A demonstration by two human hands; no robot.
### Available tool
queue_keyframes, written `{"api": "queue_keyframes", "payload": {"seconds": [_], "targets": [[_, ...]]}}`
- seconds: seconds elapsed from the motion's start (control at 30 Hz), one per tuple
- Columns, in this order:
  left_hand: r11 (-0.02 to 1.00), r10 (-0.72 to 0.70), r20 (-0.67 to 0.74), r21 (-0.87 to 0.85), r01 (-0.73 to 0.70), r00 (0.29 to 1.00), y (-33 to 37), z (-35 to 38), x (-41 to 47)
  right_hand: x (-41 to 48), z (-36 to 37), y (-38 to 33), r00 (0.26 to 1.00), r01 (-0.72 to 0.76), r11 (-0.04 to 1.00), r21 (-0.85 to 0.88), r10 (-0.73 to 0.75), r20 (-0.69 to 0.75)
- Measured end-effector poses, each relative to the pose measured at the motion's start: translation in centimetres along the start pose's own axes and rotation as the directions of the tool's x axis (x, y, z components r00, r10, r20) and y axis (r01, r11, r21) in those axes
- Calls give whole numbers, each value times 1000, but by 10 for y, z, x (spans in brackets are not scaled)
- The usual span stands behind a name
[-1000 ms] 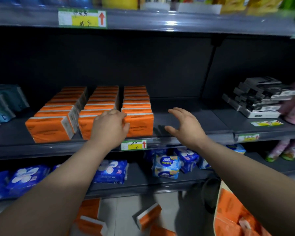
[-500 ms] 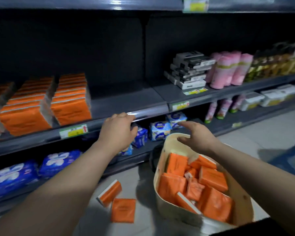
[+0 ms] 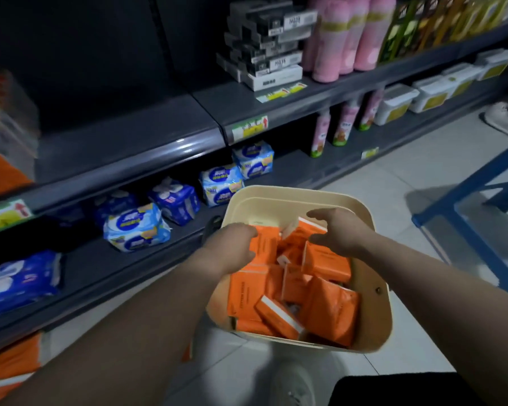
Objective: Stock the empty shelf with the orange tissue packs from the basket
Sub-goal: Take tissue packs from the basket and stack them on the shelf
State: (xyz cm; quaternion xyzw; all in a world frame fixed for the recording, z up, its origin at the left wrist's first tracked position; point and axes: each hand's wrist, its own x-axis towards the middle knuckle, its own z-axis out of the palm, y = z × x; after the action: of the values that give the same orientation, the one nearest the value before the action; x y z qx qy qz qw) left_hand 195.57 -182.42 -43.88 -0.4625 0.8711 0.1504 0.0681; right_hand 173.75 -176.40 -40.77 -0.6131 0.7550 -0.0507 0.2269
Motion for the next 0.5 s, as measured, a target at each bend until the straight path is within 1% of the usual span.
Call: {"api": "queue_keyframes", "payload": {"seconds": [0.07, 0.17, 0.27, 0.33, 0.43, 0.5], "targets": [[1000, 17, 114, 11, -18, 993, -2, 22, 19, 8, 11, 13, 1000, -5, 1000, 11, 5, 0], [999, 4, 259, 34, -13, 966, -2, 53, 41, 18, 28, 37, 999, -32, 999, 1, 32, 25], [995, -55, 402, 103, 15, 914, 3, 79, 54, 27, 40, 55, 993, -95, 995, 27, 93, 68], [987, -79, 482, 159, 2, 872, 7, 91, 61, 33, 44, 64, 988, -130, 989, 65, 124, 88], [978, -96, 521, 206, -16, 848, 7, 102, 69, 39, 48, 71, 982, -172, 976, 133, 159, 100], [975, -84, 488, 221, -30, 869, 4, 109, 71, 42, 50, 74, 980, -186, 968, 168, 171, 101]]}}
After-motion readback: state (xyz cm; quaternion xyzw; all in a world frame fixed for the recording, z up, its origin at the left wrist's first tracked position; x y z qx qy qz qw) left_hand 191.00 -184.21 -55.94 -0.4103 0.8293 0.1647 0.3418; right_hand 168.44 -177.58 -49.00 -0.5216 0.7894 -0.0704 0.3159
